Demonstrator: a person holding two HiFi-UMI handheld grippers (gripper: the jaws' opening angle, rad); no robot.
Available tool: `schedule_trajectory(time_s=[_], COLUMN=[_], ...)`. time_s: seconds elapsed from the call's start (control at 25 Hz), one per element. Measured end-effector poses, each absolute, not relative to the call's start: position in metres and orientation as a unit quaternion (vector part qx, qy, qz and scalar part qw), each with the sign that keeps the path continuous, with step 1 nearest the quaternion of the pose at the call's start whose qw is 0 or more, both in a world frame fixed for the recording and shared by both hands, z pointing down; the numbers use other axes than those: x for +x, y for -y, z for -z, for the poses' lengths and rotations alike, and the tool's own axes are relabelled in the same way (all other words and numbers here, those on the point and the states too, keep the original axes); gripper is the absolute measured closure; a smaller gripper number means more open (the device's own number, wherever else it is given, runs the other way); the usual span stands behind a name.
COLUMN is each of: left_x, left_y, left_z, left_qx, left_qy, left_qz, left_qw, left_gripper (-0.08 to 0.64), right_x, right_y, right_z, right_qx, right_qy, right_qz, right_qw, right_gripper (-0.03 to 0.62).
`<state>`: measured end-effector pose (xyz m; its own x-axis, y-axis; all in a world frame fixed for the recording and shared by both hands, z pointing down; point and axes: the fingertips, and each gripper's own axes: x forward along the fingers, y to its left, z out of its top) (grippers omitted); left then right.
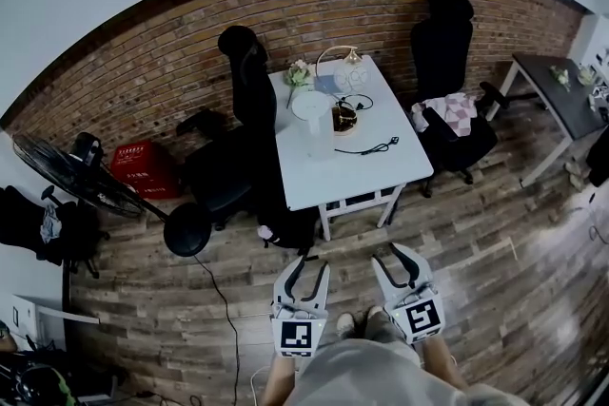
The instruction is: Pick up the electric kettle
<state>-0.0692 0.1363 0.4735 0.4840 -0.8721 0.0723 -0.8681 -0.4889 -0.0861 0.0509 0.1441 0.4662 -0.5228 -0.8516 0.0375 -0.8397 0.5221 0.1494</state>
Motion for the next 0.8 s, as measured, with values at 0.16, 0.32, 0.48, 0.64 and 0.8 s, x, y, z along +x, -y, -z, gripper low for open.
schedule_trajectory(time_s=[0.16, 0.32, 0.48, 0.64, 0.8], left_x=[-0.073, -0.075, -0.075, -0.076, -0.074], left_y=[-0.118, -0.099, -0.08, -0.061, -0.041], left_z=[-0.479, -0.48, -0.476, -0.474, -0.481], left_qx=[-0.859, -0.857, -0.857, -0.856, -0.851], left_qy=[-0.508, -0.511, -0.513, -0.516, -0.523], left_qz=[0.062, 0.062, 0.054, 0.037, 0.056], left_qw=[0.013, 0.006, 0.013, 0.013, 0.008], left_gripper=[0.391, 0.391, 0.391, 0.391, 0.391], right_x=[0.049, 0.047, 0.046, 0.046, 0.051], right_y=[-0.126, -0.107, -0.087, -0.068, -0.046], right_z=[-0.467, -0.468, -0.467, -0.467, -0.476], right_qx=[0.487, 0.487, 0.482, 0.479, 0.478], right_qy=[0.87, 0.869, 0.872, 0.874, 0.874], right_qz=[0.058, 0.049, 0.054, 0.051, 0.028], right_qw=[0.057, 0.064, 0.069, 0.064, 0.077], right_gripper=[0.46, 0.46, 0.46, 0.46, 0.46])
